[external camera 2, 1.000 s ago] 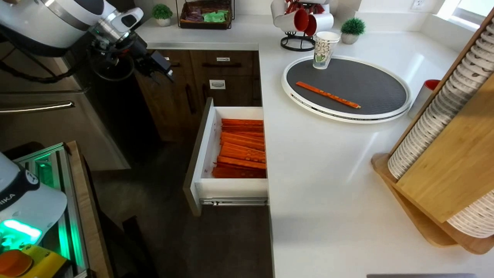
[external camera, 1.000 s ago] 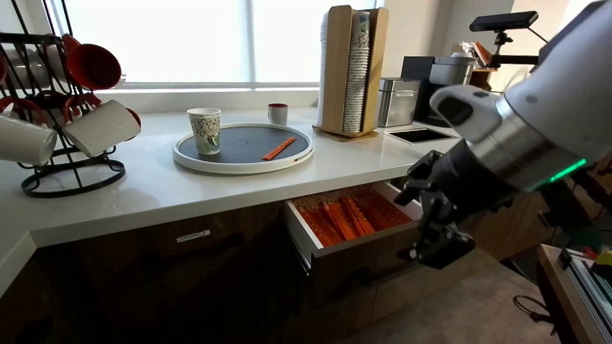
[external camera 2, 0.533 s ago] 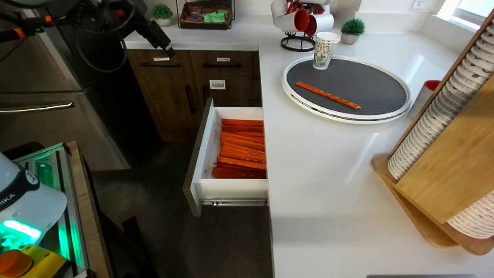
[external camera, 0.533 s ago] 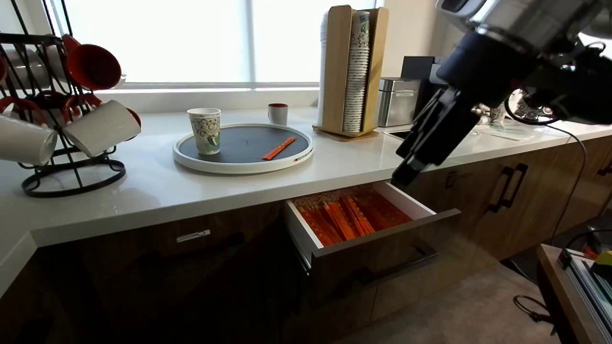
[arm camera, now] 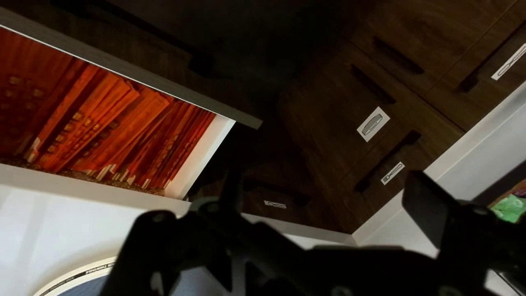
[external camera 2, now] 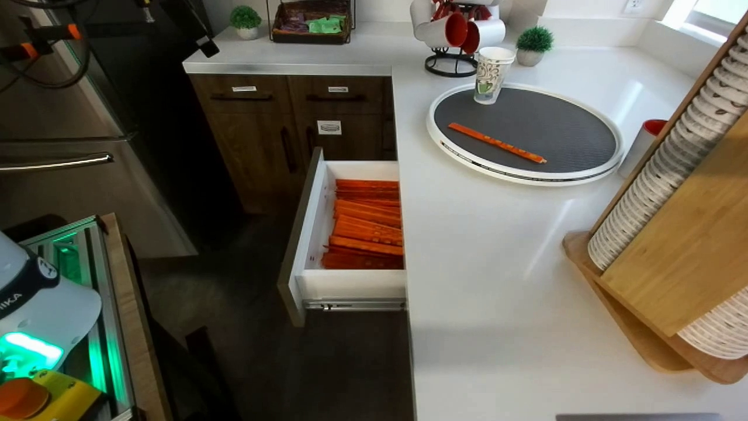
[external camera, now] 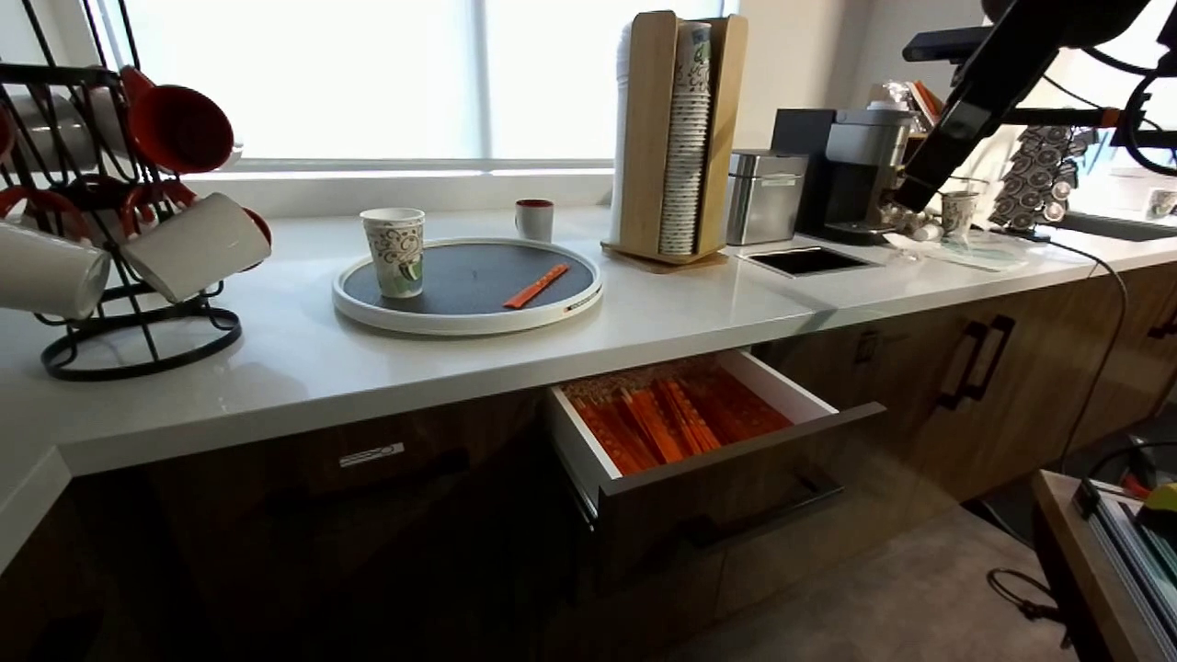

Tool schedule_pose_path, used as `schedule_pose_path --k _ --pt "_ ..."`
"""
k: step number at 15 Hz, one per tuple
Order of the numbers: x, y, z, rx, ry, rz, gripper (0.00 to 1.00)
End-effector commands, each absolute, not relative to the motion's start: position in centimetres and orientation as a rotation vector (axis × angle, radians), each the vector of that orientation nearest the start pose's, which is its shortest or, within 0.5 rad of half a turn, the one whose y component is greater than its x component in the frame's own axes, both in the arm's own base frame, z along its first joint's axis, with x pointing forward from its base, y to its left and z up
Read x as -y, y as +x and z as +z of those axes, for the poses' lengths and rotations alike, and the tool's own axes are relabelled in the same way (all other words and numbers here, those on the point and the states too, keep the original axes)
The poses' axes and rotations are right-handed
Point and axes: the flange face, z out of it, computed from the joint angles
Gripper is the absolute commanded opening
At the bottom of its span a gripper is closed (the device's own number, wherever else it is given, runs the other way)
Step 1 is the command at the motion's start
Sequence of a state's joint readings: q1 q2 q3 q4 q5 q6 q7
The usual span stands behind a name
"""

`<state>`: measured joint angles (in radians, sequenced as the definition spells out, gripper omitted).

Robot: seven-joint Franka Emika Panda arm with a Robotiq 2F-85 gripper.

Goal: Open the drawer

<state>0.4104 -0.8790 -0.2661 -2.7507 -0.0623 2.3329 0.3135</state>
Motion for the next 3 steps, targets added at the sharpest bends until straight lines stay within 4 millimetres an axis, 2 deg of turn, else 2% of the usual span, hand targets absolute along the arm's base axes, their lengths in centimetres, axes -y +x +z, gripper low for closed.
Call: schedule_pose_path --k 1,3 --pt "-4.46 32.64 49.63 -0.127 -2.825 -0.562 1.0" --pt "-4.58 32.56 49.42 -0.125 -2.828 -0.556 1.0"
